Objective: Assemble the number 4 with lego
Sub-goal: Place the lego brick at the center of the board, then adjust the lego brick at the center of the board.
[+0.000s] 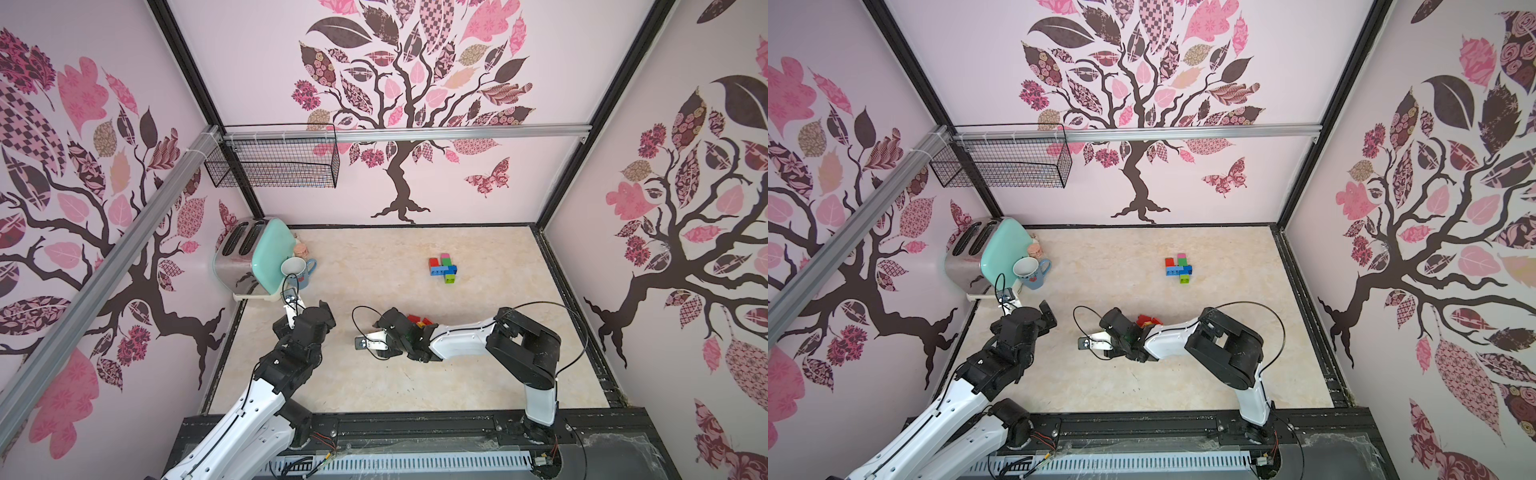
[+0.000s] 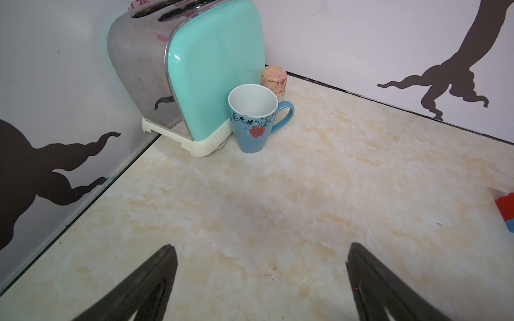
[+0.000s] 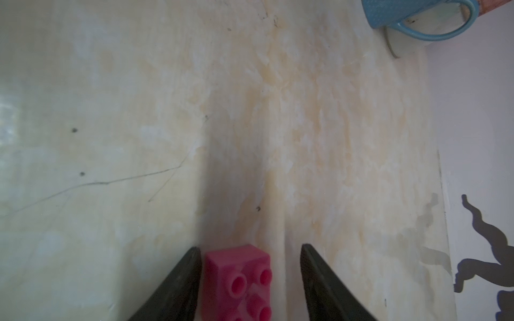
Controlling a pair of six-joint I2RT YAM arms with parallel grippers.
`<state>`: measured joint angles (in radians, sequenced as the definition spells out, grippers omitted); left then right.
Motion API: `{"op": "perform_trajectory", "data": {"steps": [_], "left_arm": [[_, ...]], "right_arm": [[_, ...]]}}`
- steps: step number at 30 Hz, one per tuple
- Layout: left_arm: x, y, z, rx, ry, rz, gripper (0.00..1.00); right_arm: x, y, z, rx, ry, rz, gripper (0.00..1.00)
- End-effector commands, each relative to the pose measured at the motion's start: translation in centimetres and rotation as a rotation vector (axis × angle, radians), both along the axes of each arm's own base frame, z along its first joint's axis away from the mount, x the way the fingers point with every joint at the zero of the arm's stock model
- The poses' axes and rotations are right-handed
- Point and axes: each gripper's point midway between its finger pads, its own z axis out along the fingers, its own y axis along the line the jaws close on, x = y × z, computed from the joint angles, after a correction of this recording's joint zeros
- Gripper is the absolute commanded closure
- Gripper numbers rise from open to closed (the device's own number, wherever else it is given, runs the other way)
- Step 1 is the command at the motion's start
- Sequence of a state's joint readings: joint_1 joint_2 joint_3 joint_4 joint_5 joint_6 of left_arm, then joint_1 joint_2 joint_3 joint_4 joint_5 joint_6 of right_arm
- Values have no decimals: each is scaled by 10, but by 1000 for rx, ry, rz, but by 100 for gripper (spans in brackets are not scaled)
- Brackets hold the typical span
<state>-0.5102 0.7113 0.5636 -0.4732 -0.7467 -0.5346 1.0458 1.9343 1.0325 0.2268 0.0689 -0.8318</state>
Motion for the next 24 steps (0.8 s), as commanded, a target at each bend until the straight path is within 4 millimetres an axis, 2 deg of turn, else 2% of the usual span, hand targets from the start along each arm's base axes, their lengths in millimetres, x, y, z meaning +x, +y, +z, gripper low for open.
{"op": "perform_trajectory", "data": {"steps": [1, 5, 8, 11, 13, 15, 18, 20, 22, 24], "left_arm": [[5, -7, 12, -21, -13, -26, 2], [12, -25, 9, -36, 35, -118, 2], [14, -30, 3, -40, 87, -126, 2], [21, -45, -5, -75, 111, -179, 2], [26, -62, -12, -117, 136, -242, 2], [31, -80, -21, -151, 181, -311, 2], [34, -114, -33, -186, 254, -437, 2], [31, -150, -31, -170, 248, -593, 2], [18, -193, -23, -162, 205, -812, 2], [1, -228, -15, -186, 153, -1007, 2]], "right_arm": [[-26, -8, 2, -22, 148, 19, 38], [-33, 0, 45, 122, 200, -3, 32], [-38, 0, 80, 247, 239, -37, 22], [-44, -7, 113, 361, 276, -64, 11], [-38, -18, 136, 452, 309, -112, 1], [-26, -35, 155, 546, 358, -179, 1], [2, -73, 182, 709, 399, -310, 1], [19, -102, 195, 832, 418, -402, 1], [39, -132, 198, 940, 471, -535, 1], [63, -165, 190, 1020, 562, -713, 1]]}}
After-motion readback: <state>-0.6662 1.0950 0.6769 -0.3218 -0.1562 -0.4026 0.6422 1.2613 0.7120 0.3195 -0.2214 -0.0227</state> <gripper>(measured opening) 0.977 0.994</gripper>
